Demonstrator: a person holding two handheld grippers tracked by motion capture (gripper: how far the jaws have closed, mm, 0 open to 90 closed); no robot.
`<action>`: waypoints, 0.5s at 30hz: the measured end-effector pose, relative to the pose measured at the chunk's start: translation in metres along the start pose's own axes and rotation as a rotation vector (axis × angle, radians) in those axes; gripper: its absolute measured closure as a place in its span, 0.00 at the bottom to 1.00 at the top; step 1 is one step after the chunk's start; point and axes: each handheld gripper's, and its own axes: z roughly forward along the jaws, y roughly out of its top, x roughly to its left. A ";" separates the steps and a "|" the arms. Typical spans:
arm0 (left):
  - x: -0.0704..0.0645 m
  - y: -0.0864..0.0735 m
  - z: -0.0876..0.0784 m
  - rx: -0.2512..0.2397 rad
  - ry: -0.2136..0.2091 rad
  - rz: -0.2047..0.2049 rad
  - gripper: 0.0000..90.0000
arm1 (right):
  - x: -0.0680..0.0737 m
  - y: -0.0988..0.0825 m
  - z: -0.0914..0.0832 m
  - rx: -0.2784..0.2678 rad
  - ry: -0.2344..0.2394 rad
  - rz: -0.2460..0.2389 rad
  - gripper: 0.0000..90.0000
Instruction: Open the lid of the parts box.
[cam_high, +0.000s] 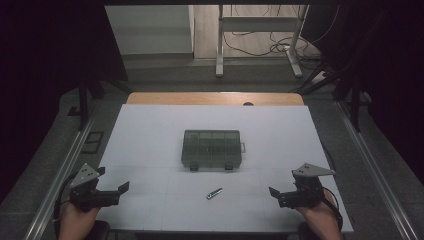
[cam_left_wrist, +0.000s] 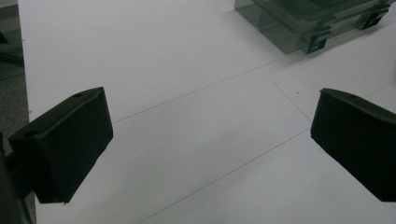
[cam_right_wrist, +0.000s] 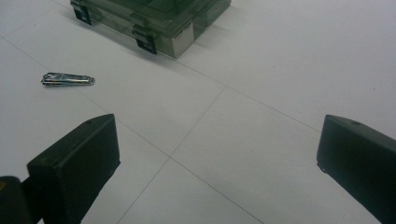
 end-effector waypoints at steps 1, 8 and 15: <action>0.000 0.001 0.000 -0.001 -0.009 0.001 0.00 | 0.000 0.000 0.000 -0.005 -0.002 0.000 0.00; 0.001 0.003 0.002 -0.016 -0.011 0.024 0.00 | -0.001 0.003 0.003 -0.022 0.033 0.014 0.00; 0.001 0.005 0.007 -0.012 -0.014 0.038 0.01 | -0.001 0.008 0.004 -0.034 0.045 0.016 0.00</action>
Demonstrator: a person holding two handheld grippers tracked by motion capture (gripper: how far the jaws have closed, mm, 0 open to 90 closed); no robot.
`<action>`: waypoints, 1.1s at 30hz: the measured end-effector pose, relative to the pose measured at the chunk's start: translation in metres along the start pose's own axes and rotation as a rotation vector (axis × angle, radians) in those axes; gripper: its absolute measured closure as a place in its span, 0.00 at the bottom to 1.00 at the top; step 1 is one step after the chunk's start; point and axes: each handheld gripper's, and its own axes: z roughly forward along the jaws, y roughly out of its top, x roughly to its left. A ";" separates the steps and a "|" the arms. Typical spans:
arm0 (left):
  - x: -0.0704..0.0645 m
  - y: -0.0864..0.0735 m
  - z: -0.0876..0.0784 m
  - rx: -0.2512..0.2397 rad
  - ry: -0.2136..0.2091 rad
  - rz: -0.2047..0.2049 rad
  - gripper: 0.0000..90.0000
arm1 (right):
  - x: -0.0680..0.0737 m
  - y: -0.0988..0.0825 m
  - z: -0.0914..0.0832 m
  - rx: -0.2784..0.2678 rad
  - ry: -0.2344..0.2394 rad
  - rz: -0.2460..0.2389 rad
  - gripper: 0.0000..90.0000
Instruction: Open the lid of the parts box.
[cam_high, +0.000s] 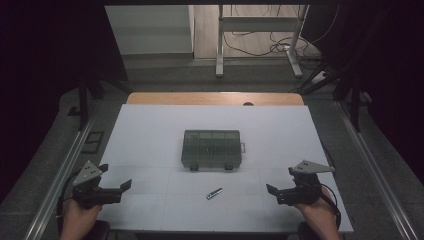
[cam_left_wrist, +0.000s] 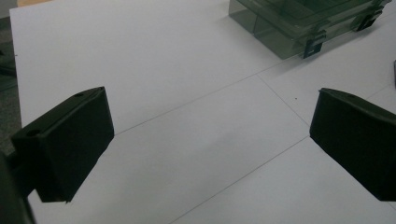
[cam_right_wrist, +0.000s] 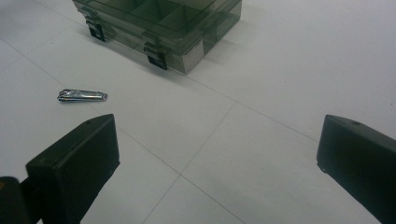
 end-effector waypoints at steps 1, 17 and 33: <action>0.000 0.000 0.001 0.000 -0.001 0.003 0.01 | 0.000 0.001 0.001 -0.001 0.001 -0.002 0.00; 0.000 0.012 0.014 -0.017 -0.068 0.005 0.01 | 0.003 0.016 0.008 -0.038 0.039 -0.009 0.00; -0.003 0.024 0.028 0.000 -0.111 0.001 0.00 | 0.004 0.027 0.019 -0.034 0.072 0.002 0.00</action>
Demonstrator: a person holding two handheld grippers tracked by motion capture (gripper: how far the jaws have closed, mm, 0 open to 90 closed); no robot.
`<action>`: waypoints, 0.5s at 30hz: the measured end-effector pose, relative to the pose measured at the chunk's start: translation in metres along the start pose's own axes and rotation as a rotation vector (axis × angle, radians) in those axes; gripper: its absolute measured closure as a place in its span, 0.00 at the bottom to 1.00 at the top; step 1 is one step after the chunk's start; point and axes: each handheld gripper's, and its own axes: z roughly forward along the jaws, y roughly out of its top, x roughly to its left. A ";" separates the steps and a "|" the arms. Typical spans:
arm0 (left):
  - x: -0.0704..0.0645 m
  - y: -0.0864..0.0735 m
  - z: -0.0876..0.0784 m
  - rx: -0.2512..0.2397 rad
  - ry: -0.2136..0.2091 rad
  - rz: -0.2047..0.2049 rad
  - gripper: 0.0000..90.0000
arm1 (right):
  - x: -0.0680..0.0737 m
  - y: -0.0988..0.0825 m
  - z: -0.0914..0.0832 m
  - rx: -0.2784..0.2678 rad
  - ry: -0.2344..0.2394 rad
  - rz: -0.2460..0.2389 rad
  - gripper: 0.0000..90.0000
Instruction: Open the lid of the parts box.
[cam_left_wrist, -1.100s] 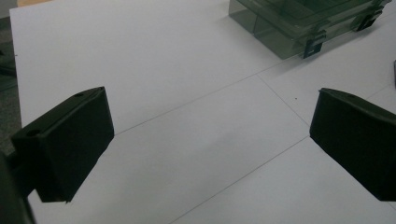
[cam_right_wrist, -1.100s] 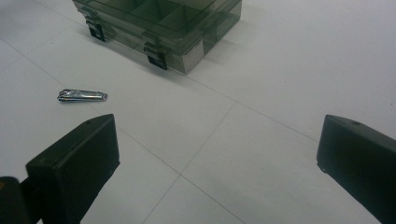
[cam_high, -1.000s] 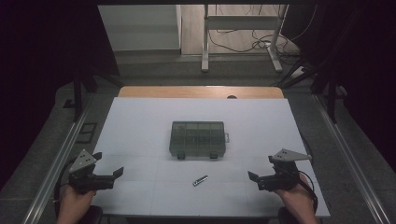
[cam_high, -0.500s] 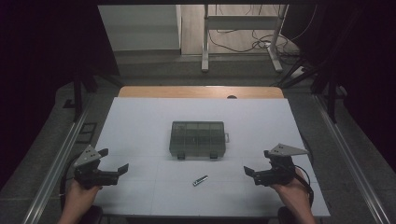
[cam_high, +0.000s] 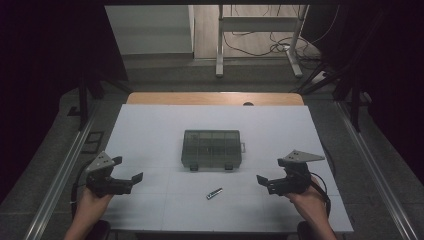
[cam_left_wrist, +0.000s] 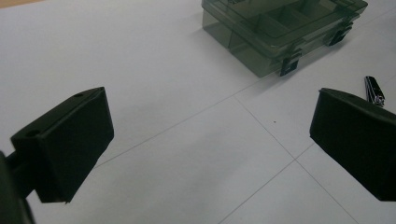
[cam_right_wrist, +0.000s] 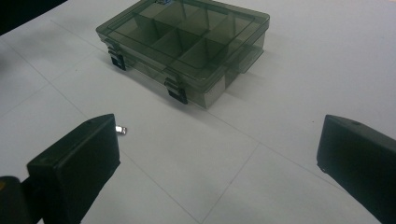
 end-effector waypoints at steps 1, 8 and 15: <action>0.000 0.001 0.001 0.000 -0.003 0.000 0.00 | 0.000 0.000 0.000 0.001 0.001 0.002 0.00; -0.003 0.009 0.010 0.003 -0.019 0.020 0.00 | -0.001 0.004 0.005 0.001 0.006 -0.008 0.00; -0.003 0.015 0.016 0.003 -0.035 0.021 0.00 | -0.001 0.007 0.012 0.014 0.020 0.007 0.00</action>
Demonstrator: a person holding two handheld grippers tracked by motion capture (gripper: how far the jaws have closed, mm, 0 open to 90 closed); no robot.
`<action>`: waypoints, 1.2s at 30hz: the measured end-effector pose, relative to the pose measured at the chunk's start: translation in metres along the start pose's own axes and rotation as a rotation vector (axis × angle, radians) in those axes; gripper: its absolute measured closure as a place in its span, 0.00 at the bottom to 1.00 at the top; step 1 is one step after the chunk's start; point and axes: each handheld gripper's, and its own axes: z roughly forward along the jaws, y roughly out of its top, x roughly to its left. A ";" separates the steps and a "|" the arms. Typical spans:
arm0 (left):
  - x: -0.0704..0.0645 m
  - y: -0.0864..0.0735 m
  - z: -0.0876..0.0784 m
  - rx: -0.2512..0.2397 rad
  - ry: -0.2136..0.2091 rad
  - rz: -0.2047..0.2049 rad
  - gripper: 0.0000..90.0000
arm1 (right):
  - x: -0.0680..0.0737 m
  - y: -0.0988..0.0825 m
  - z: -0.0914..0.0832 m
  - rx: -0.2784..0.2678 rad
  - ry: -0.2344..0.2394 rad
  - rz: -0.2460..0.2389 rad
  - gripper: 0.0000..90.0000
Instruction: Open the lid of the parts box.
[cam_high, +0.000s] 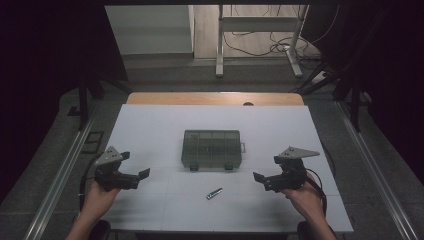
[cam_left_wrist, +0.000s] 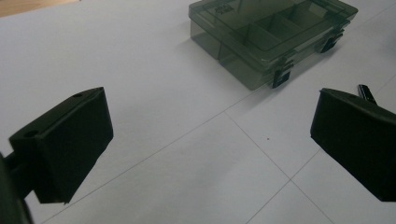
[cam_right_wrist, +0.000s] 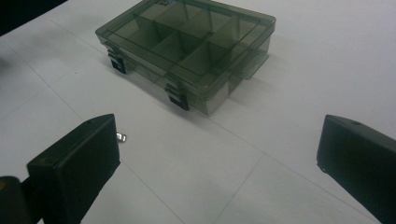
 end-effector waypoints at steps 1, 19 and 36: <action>0.000 0.001 0.001 0.000 -0.003 0.000 0.00 | 0.000 0.001 0.001 0.002 0.003 0.005 0.00; -0.002 0.017 0.021 0.021 -0.042 -0.001 0.00 | 0.002 0.011 0.020 0.026 0.032 -0.027 0.00; -0.008 0.032 0.045 0.074 -0.054 0.037 0.00 | 0.002 0.018 0.041 0.100 0.010 -0.071 0.00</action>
